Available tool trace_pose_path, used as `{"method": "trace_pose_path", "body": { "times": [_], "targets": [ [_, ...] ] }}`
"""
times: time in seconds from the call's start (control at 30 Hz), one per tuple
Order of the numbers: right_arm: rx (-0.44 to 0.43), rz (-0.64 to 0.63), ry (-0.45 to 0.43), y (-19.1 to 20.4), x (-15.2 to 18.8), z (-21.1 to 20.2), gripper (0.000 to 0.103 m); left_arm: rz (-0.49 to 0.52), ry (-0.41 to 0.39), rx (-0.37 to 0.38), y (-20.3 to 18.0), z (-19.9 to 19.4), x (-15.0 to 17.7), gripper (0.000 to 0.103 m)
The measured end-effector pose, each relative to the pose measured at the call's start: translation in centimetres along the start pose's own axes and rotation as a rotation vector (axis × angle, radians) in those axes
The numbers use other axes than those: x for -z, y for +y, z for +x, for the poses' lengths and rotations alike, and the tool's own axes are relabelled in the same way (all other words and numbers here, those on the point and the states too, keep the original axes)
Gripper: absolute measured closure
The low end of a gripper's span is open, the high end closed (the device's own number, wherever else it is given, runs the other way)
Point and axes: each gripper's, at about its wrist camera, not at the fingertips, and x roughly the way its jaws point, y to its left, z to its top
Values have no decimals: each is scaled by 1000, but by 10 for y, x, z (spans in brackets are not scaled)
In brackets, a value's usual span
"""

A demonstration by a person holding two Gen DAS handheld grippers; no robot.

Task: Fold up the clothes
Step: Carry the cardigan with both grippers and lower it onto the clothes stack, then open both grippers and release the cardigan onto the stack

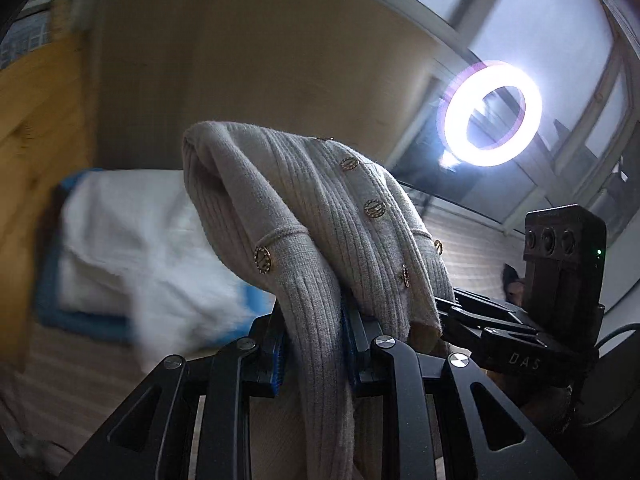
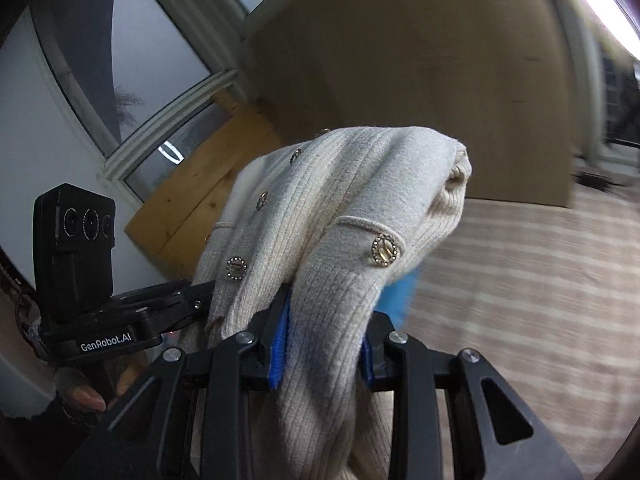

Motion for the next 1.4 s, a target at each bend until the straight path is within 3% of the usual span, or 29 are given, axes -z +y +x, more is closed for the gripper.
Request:
{"method": "trace_pose_path", "body": {
  "times": [0.23, 0.43, 0.5, 0.53, 0.57, 0.63, 0.73, 0.87, 1.0, 1.13, 1.4],
  "targets": [
    [16, 30, 10, 37, -23, 91, 75, -22, -1, -46, 94, 3, -37, 81],
    [60, 35, 36, 34, -45, 150, 75, -47, 12, -77, 156, 34, -61, 80],
    [114, 24, 69, 24, -46, 170, 75, -64, 43, -202, 174, 54, -60, 79],
    [146, 32, 113, 17, -44, 181, 72, -74, 62, -281, 184, 66, -58, 83],
    [177, 50, 175, 8, -41, 192, 71, -94, 77, -311, 192, 72, -57, 84],
    [196, 89, 255, -7, -35, 198, 68, -153, 95, -268, 210, 75, -54, 84],
    [201, 63, 242, -3, -34, 173, 67, -157, 80, -231, 211, 62, -51, 84],
    [190, 21, 145, 10, -57, 150, 67, -114, 20, -192, 191, 43, -60, 83],
    [186, -20, 54, 21, -83, 137, 65, -85, -2, -156, 178, 60, -88, 83],
    [232, -28, 105, 10, -100, 185, 65, -89, 25, -147, 181, 100, -112, 83],
    [333, -43, 219, -28, -94, 248, 65, -127, 130, -190, 216, 162, -117, 83]
  ]
}}
